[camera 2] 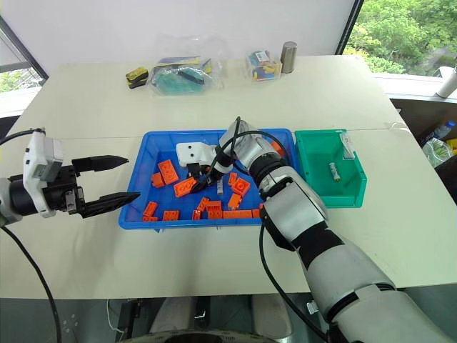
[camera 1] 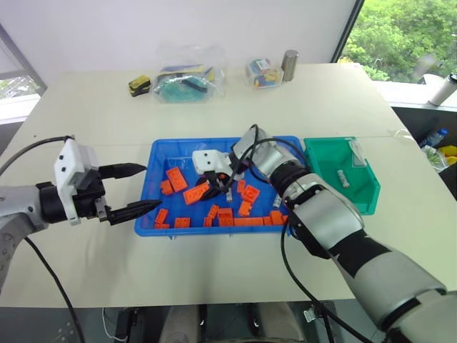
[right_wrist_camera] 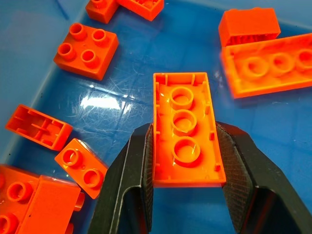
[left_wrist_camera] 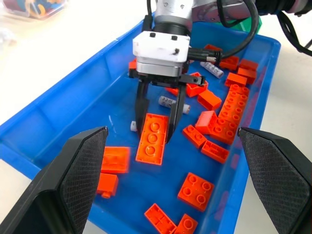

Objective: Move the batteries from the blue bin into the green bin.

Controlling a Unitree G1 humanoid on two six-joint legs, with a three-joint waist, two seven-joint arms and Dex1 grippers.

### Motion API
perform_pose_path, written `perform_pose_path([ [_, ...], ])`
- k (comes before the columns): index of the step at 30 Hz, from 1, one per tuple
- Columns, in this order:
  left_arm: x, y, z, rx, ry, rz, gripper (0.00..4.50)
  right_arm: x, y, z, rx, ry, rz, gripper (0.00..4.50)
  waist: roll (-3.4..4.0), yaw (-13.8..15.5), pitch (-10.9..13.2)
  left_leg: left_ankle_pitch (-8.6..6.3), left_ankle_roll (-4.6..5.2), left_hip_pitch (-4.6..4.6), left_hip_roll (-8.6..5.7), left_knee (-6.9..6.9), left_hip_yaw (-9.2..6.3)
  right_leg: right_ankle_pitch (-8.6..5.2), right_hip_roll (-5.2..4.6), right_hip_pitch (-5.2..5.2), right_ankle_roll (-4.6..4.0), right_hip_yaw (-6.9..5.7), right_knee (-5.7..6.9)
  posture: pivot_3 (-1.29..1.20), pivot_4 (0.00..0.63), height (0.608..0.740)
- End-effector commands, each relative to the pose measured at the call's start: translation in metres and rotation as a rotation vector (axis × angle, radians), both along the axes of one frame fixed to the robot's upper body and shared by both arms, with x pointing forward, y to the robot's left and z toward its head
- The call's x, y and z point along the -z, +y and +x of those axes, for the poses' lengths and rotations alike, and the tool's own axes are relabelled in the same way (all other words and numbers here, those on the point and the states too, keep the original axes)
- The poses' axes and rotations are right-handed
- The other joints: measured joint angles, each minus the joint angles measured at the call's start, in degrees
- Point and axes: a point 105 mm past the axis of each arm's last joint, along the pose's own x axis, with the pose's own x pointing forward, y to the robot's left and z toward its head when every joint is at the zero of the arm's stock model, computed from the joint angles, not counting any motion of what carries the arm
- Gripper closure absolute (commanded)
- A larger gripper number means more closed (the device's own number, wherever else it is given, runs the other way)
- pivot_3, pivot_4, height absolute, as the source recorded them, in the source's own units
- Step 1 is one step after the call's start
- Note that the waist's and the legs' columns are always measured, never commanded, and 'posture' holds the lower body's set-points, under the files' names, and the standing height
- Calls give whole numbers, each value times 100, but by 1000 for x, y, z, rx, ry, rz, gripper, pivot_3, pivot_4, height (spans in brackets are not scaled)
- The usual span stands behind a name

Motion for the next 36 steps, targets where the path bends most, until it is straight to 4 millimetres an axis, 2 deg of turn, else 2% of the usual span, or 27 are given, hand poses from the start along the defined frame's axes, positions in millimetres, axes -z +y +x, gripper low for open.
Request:
perform_pose_path([
  [1,-12,1,-3,1,-53,12,0,-16,14,-2,-38,-33,57,3250,0,3,0,0,0,0,0,0,0,0,0,0,0,0,0,0,150,740],
  [5,-12,1,-1,4,-55,11,0,-41,39,-9,-60,-27,185,3250,0,-2,0,0,0,0,0,0,0,0,0,0,0,0,0,0,150,740],
  [8,-12,0,0,8,-56,7,0,-48,53,-11,-45,-36,238,3250,0,-3,0,0,-1,0,0,-1,0,0,0,-2,0,0,1,0,150,740],
  [10,-12,-2,1,12,-58,4,0,-47,64,-14,-31,-36,264,2185,0,1,0,0,-2,0,0,-3,0,0,0,-3,0,0,1,0,150,740],
  [12,-12,-3,2,16,-62,0,0,-44,72,-14,-5,-66,280,1436,-1,4,-1,1,-3,0,0,-4,-1,0,0,-3,0,0,0,0,150,740],
  [14,-12,-5,3,22,-64,-7,0,-40,73,-11,28,-92,287,447,-2,15,-1,1,-5,-1,0,-4,-2,0,-1,-2,0,0,-1,0,150,740],
  [19,-9,-11,4,40,-56,-23,0,-61,61,-11,122,-15,428,447,-8,20,-5,1,-6,-3,-2,-4,-2,0,-6,0,-1,-1,-8,0,150,740],
  [24,-6,-11,9,52,-39,-30,0,-82,20,-15,326,-3,501,447,-9,29,-5,2,-4,-8,-2,-13,-5,0,-6,-7,-1,-2,-9,0,150,740],
  [28,-7,-11,14,64,-30,-33,0,-71,-12,-11,534,-10,456,447,-10,22,-6,3,-2,-7,-2,-12,-5,0,-5,-7,-1,-2,-7,0,150,740],
  [31,-8,-11,17,73,-27,-32,0,-62,-17,-13,601,31,446,447,-10,5,-6,4,-1,-4,-2,-9,-3,0,-4,-7,-1,-1,-4,0,150,740],
  [36,-11,-12,24,88,-24,-36,0,-44,-14,4,788,84,453,447,-11,12,-6,6,2,-5,-1,-5,-1,-1,6,-13,-4,1,11,0,150,740],
])
